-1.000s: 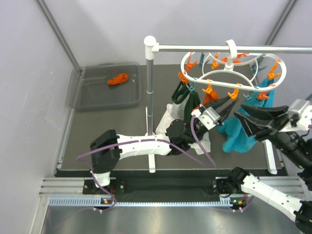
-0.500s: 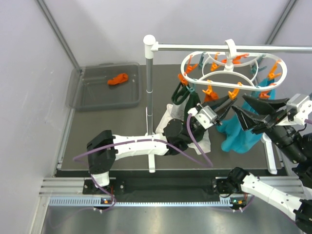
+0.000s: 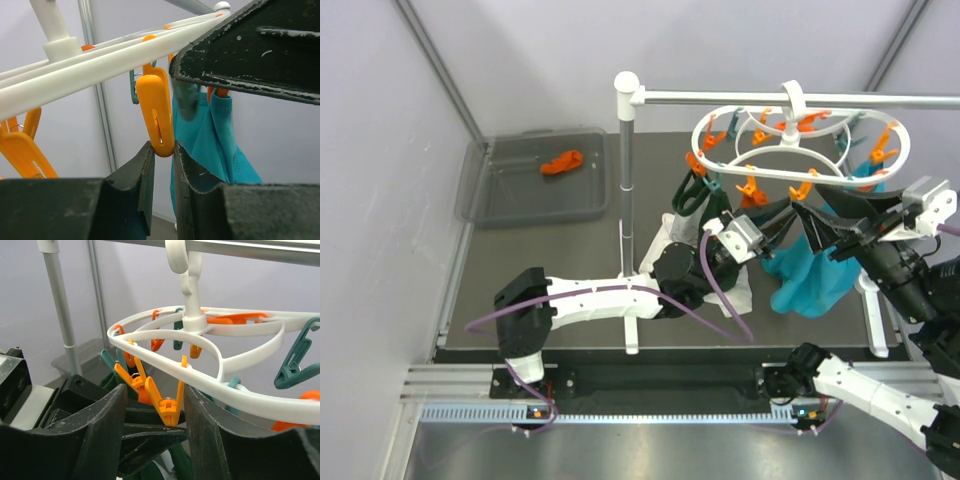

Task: Clip the socks to the hanger
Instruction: Open the clamp at the hanger.

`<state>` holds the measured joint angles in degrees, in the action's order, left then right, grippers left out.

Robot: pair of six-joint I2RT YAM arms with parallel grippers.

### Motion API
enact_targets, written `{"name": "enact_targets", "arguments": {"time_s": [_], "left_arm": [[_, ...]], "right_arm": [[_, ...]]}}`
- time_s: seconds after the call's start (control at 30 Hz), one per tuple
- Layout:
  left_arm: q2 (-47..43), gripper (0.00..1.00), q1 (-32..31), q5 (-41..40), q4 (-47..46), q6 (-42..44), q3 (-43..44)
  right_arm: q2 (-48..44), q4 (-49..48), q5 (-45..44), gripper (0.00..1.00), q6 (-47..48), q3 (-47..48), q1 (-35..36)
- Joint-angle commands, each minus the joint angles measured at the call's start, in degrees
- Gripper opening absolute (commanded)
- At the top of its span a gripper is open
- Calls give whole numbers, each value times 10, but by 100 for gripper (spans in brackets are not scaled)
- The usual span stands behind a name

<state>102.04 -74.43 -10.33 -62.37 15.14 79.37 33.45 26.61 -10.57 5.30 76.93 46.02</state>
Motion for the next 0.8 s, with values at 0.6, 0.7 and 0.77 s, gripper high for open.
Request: {"name": "enact_targets", "arguments": {"time_s": [0.6, 0.7, 0.77], "left_arm": [[-51, 6, -7, 9, -14, -16, -10], [-53, 6, -8, 10, -11, -16, -8], [-53, 6, -9, 10, -8, -16, -8]], "right_arm": [[14, -61, -36, 49, 19, -30, 6], [18, -66, -42, 50, 22, -28, 6], [21, -68, -41, 49, 21, -27, 7]]}}
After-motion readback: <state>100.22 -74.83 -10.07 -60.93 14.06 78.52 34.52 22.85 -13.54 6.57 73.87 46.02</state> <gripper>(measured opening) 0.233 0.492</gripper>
